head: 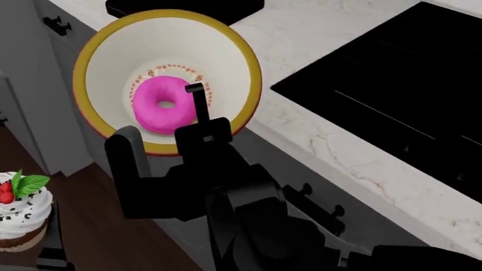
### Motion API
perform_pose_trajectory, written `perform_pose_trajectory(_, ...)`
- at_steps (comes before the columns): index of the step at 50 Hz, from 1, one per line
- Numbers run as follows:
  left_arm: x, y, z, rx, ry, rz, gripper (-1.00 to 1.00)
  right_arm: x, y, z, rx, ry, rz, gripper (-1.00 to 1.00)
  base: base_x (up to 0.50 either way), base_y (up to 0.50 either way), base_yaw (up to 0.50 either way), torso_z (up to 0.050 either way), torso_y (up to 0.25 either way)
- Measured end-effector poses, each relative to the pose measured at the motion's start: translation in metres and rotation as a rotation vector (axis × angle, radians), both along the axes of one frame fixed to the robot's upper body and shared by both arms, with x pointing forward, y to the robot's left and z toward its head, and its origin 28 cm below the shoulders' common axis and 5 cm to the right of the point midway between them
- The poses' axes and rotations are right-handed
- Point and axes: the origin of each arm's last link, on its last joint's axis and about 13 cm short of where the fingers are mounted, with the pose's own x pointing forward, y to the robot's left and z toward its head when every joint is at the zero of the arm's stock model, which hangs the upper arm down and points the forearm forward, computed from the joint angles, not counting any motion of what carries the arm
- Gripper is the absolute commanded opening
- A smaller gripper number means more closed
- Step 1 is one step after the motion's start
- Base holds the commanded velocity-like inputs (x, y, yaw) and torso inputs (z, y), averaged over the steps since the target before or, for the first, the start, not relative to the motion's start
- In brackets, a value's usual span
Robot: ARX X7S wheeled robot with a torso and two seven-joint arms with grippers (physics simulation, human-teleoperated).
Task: Pick up the bowl with donut and place it on the tray. Pick up the cupcake and place it on the tray.
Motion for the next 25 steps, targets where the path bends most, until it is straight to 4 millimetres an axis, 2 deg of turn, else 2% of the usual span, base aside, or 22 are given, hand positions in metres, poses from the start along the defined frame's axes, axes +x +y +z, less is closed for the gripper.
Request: perform_pose_trajectory(25, -0.0006, -0.0005, -0.0004, 0.001, -0.001, -0.002, -1.00, -0.0013, 0.0001, -0.0017, 0.007, -0.001, 0.005, -1.00, 0.00, 0.53, 0.00, 0.000, 0.002)
